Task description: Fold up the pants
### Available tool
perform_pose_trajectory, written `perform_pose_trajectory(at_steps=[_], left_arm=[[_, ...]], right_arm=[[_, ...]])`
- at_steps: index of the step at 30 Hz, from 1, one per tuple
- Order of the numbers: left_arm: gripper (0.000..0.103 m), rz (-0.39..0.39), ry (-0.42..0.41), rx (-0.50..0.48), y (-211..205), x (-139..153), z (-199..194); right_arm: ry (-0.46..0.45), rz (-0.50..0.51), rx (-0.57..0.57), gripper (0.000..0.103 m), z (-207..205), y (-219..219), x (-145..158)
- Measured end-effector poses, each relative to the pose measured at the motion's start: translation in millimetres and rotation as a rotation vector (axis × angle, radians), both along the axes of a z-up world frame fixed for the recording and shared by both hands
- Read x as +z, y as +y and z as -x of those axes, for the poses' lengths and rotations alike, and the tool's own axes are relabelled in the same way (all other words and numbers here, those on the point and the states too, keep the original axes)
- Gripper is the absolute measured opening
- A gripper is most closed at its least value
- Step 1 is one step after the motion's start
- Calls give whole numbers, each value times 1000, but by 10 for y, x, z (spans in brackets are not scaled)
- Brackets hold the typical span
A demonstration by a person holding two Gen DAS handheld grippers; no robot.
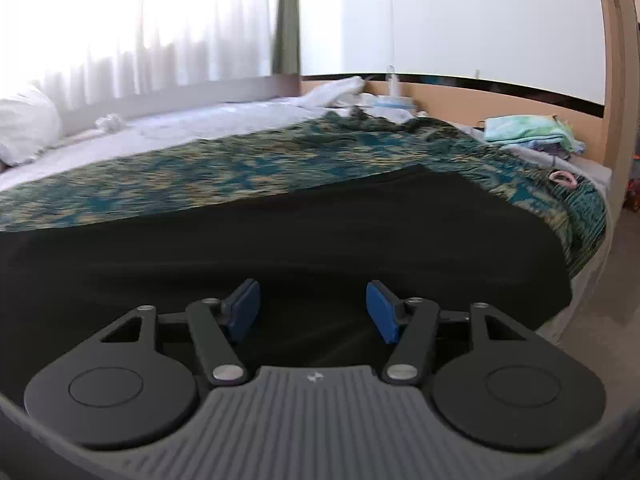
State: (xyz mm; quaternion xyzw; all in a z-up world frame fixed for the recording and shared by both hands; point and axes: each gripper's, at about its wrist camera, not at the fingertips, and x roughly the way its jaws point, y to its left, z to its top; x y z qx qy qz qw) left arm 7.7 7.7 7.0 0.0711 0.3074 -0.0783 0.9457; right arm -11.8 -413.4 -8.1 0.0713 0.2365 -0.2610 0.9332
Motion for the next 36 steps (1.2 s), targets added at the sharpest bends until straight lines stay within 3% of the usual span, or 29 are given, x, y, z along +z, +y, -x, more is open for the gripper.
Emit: perform_pose_trajectory(at_steps=[7, 10, 15, 20, 26, 29, 32, 36], left_arm=[[49, -27, 1, 3, -31, 0, 18], [49, -39, 0, 0, -43, -1, 25], [50, -51, -5, -5, -6, -7, 69], [50, -54, -7, 3, 26, -5, 102], [50, -59, -6, 4, 17, -3, 94], [50, -53, -2, 6, 26, 5, 90], [50, -55, -2, 8, 24, 3, 89], [50, -56, 1, 11, 24, 6, 76]], right_arm=[[-35, -143, -78, 75, -272, -615, 154], [4, -205, -128, 74, -453, -930, 115], [86, -150, -171, 75, -636, -1055, 268], [-151, -273, -180, 79, -48, -1093, 363], [-384, -427, -358, 79, 812, -1088, 225], [-380, -398, -446, 79, 988, -1008, 143], [-314, -427, -473, 81, 975, -1046, 11], [-345, -498, -413, 82, 940, -1066, -118]])
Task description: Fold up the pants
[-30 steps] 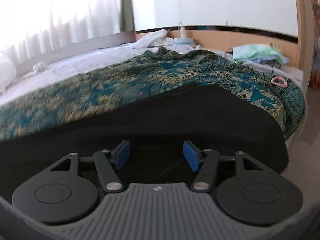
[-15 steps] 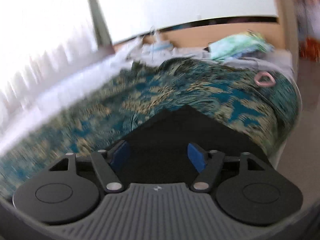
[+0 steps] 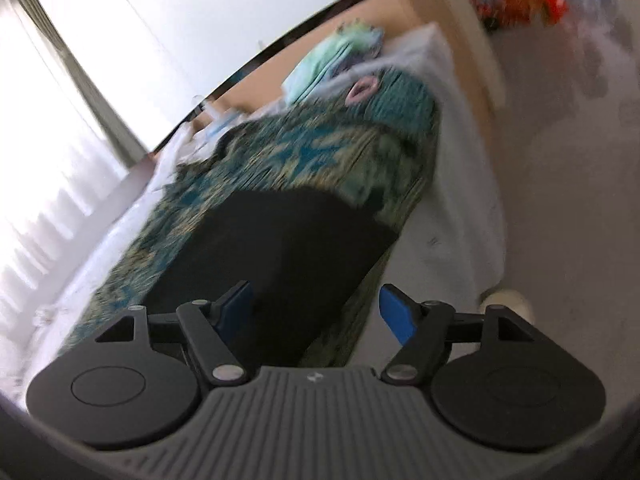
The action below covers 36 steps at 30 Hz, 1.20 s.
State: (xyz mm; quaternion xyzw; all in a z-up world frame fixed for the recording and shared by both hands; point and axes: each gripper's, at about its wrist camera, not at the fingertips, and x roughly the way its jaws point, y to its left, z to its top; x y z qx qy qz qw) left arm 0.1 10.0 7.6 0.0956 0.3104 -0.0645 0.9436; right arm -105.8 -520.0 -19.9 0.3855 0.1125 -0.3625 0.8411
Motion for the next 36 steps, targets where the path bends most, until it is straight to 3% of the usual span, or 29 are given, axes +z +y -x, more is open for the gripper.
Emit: perform_pose_trajectory(at_steps=[2, 4, 7, 11, 13, 17, 23, 27, 32, 34, 36], left_arm=[[50, 0, 1, 5, -4, 0, -3], [50, -4, 0, 9, -20, -2, -6], [50, -5, -1, 12, -31, -3, -9], [50, -6, -1, 12, -36, -1, -5], [50, -9, -1, 12, -39, -2, -6], [50, -9, -1, 15, -42, -3, -9], [50, -6, -7, 30, -63, -15, -11], [50, -5, -7, 27, -60, -16, -18], [50, -3, -6, 22, -53, -15, -19], [50, -2, -7, 20, -50, -14, -16], [50, 5, -5, 23, -40, -6, -18]], right_arm=[[-57, 41, 22, 82, 4, 30, 32], [-49, 46, 42, 82, -71, 23, 29], [-41, 4, 20, 82, -129, -37, -21], [-131, -49, -26, 82, -83, -154, -107], [-148, -36, -26, 77, -119, -161, -110], [-82, 61, -40, 77, -244, -24, -21], [-82, 154, -15, 75, -234, 182, 96], [-9, 159, 4, 75, -348, 204, 118], [-54, 129, -32, 74, -347, 83, 89], [-56, 154, -38, 55, -353, 103, 116], [-17, 169, -15, 53, -414, 160, 126]])
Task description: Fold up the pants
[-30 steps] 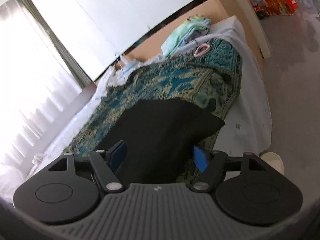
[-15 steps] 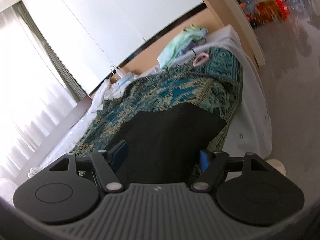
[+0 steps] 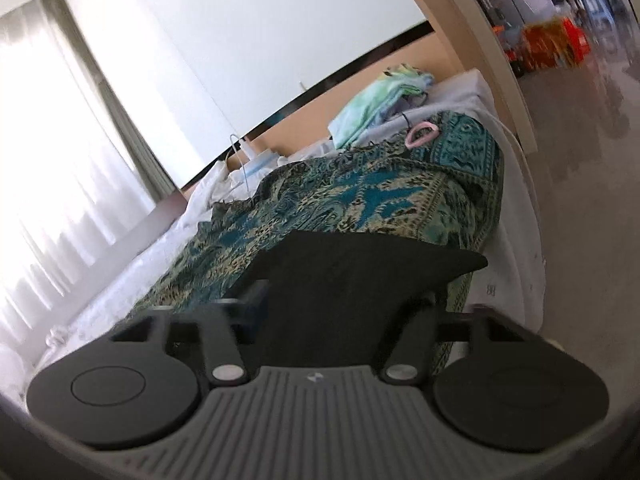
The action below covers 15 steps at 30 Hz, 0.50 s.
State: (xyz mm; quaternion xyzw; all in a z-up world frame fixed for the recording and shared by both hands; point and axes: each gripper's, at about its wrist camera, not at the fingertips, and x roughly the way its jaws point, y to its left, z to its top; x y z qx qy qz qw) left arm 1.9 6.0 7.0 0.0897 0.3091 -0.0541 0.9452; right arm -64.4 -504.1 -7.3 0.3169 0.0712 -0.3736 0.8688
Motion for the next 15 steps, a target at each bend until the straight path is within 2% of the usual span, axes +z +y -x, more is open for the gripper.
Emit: perform_pose_trajectory(at_steps=[2, 3, 9, 10, 11, 13, 15], left_arm=[[48, 13, 3, 8, -4, 46, 0], [45, 22, 2, -2, -15, 81, 2], [45, 73, -71, -99, -276, 283, 27], [45, 90, -68, -113, -344, 277, 10], [45, 98, -56, -126, -412, 250, -12], [45, 79, -12, -143, -542, 164, -64], [44, 67, 19, -150, -591, 65, -80]], right_arm=[[30, -4, 13, 53, -59, 5, 2], [34, -19, 12, 63, -76, -31, -8], [-18, -120, 71, 62, -208, -395, -62], [-10, -132, 80, 58, -234, -423, -45], [2, -142, 84, 47, -254, -439, -24], [32, -164, 71, 15, -284, -457, 11], [51, -200, 63, 8, -311, -497, 48]])
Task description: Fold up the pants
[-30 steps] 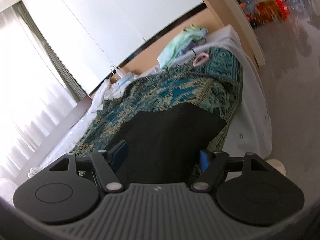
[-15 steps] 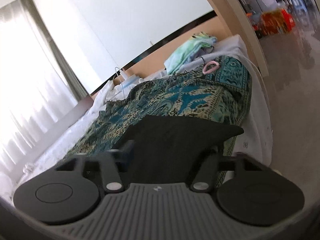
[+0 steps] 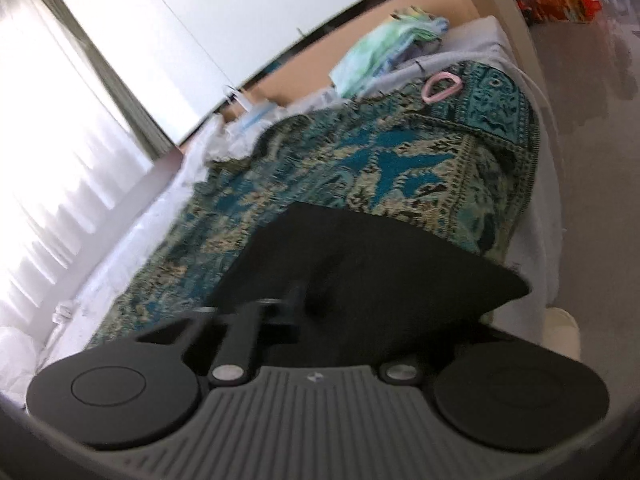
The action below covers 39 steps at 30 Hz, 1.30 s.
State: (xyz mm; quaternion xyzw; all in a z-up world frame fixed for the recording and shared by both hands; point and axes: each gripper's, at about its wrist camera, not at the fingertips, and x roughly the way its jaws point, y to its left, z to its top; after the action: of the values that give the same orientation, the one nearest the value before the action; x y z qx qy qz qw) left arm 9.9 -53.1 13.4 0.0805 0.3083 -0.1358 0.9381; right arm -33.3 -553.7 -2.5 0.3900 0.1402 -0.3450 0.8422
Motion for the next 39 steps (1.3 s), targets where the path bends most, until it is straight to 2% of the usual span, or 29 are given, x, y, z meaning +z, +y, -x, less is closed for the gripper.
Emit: perform_pose_trajectory(at_steps=[3, 6, 8, 9, 10, 13, 15, 17, 18, 20, 24, 28, 36, 39], left_arm=[[44, 44, -17, 2, 94, -12, 51], [43, 82, -30, 55, 273, 6, 38], [42, 123, -41, 102, 443, 37, 28], [39, 152, -47, 129, 539, 52, 21], [31, 176, -52, 149, 638, 74, 3], [27, 199, -63, 192, 859, 119, -1], [27, 185, -73, 205, 946, 113, 11], [27, 179, -71, 209, 1019, 91, 31], [27, 181, -68, 212, 1051, 81, 38], [27, 192, -58, 218, 1099, 48, 46], [27, 225, -40, 227, 1172, -22, 58], [27, 229, -49, 216, 1180, -22, 74], [34, 213, -55, 204, 1186, -15, 147], [36, 210, -53, 206, 1195, -8, 159]], right_arm=[[20, 27, -3, 5, -134, 59, 179], [56, 175, 100, 5, -505, 465, 496], [95, 297, 241, 5, -841, 970, 674], [121, 360, 342, 5, -1013, 1308, 724], [150, 418, 445, 5, -1153, 1663, 737], [239, 566, 788, 5, -1376, 2792, 575], [275, 594, 955, 6, -1377, 3321, 391], [303, 562, 1058, 5, -1329, 3668, 214], [303, 575, 1065, 5, -1287, 3766, 171], [312, 696, 1046, 6, -1159, 3979, 148], [300, 673, 1052, 6, -998, 4037, 175], [312, 740, 1040, 5, -899, 4100, 144], [288, 795, 1083, 6, -754, 4368, 145], [292, 854, 1095, 11, -737, 4521, 107]])
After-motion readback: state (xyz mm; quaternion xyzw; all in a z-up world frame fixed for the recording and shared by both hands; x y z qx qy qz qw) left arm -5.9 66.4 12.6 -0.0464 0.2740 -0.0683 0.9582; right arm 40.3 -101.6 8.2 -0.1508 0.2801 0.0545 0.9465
